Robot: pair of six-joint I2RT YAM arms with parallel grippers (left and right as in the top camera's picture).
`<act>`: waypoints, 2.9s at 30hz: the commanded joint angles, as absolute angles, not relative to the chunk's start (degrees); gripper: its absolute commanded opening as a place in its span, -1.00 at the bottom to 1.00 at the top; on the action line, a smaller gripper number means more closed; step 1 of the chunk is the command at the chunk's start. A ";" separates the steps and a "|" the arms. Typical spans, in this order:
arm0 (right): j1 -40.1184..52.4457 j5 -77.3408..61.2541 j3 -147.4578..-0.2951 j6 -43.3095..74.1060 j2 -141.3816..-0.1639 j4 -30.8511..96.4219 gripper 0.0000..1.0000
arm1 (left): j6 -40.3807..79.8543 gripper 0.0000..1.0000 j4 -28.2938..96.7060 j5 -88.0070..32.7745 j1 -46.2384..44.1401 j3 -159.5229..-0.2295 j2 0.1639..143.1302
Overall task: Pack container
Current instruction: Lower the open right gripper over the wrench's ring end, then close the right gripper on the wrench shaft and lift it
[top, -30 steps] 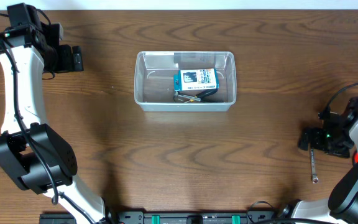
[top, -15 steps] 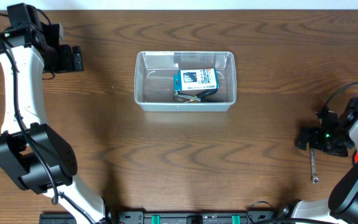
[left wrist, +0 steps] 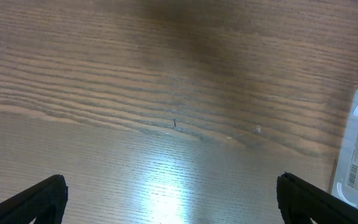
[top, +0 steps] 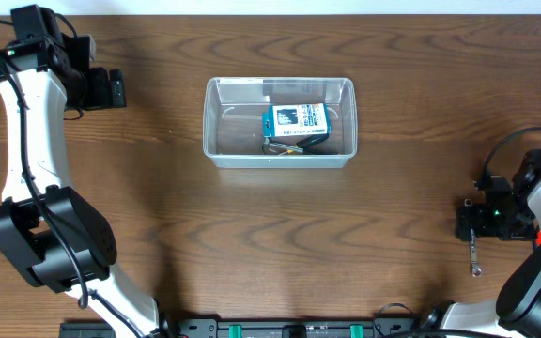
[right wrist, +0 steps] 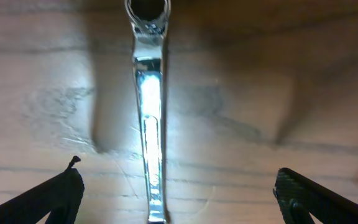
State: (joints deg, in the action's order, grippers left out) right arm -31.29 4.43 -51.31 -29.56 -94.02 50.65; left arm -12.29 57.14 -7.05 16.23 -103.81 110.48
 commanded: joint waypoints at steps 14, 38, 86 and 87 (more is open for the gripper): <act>-31.62 4.60 -50.85 -31.38 -94.41 50.17 0.99 | -12.84 0.96 57.32 -6.37 16.36 -103.37 110.89; -31.31 2.96 -48.69 -28.82 -94.52 46.00 0.98 | -12.84 0.96 57.32 -6.37 16.36 -103.39 110.89; -31.31 2.72 -47.03 -28.77 -94.52 44.34 0.16 | -12.84 0.96 57.32 -6.37 16.36 -103.39 110.89; -31.31 2.72 -47.03 -28.77 -94.52 44.34 0.09 | -12.84 0.96 57.32 -6.37 16.36 -103.39 110.89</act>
